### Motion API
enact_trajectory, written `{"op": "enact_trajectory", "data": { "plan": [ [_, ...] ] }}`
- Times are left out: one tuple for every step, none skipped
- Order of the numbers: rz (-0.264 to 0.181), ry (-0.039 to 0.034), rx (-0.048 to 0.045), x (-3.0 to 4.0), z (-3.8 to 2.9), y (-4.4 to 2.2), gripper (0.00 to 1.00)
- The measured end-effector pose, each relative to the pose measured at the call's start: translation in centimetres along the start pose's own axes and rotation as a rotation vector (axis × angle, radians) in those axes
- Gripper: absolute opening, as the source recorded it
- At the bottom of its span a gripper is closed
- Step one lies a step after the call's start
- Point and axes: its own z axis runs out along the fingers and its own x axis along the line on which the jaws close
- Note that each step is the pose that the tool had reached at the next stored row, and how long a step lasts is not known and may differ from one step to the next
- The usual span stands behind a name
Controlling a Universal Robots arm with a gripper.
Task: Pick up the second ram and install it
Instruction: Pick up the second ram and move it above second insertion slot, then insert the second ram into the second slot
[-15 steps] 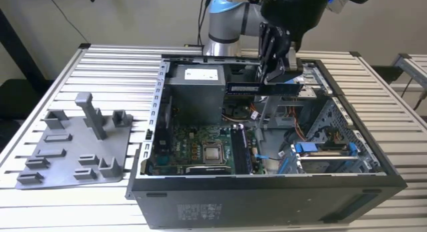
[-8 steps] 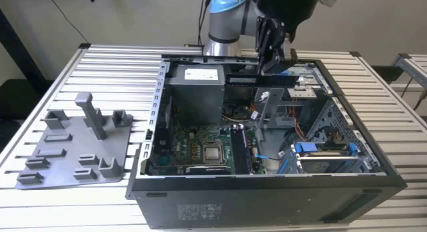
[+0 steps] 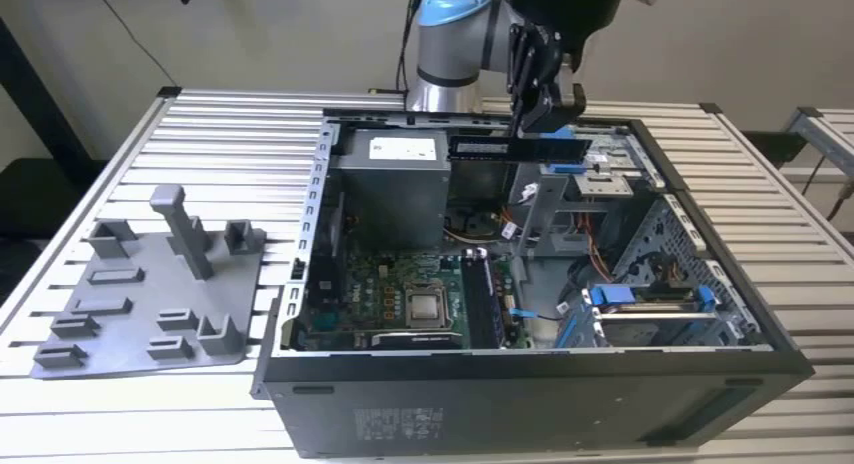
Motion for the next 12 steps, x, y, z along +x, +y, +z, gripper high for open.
{"op": "enact_trajectory", "data": {
  "plan": [
    [0.000, -0.0001, 0.0000, 0.00, 0.00, 0.01, 0.14],
    [0.000, 0.0000, 0.0000, 0.00, 0.00, 0.01, 0.14],
    [0.000, -0.0001, 0.0001, 0.01, 0.00, 0.01, 0.14],
    [0.000, 0.0000, 0.0000, 0.01, 0.00, 0.01, 0.14],
    [0.000, 0.0000, 0.0000, 0.01, 0.00, 0.01, 0.14],
    [0.000, 0.0000, 0.0000, 0.01, 0.00, 0.01, 0.14],
    [0.000, 0.0000, 0.0000, 0.01, 0.00, 0.01, 0.14],
    [0.000, 0.0000, 0.0001, 0.01, 0.00, 0.01, 0.14],
    [0.000, 0.0000, 0.0000, 0.02, 0.00, 0.01, 0.14],
    [0.000, -0.0001, 0.0001, 0.02, 0.01, 0.01, 0.14],
    [0.000, 0.0000, 0.0000, 0.02, 0.00, 0.01, 0.14],
    [0.000, 0.0000, 0.0001, 0.02, 0.00, 0.01, 0.14]
  ]
}}
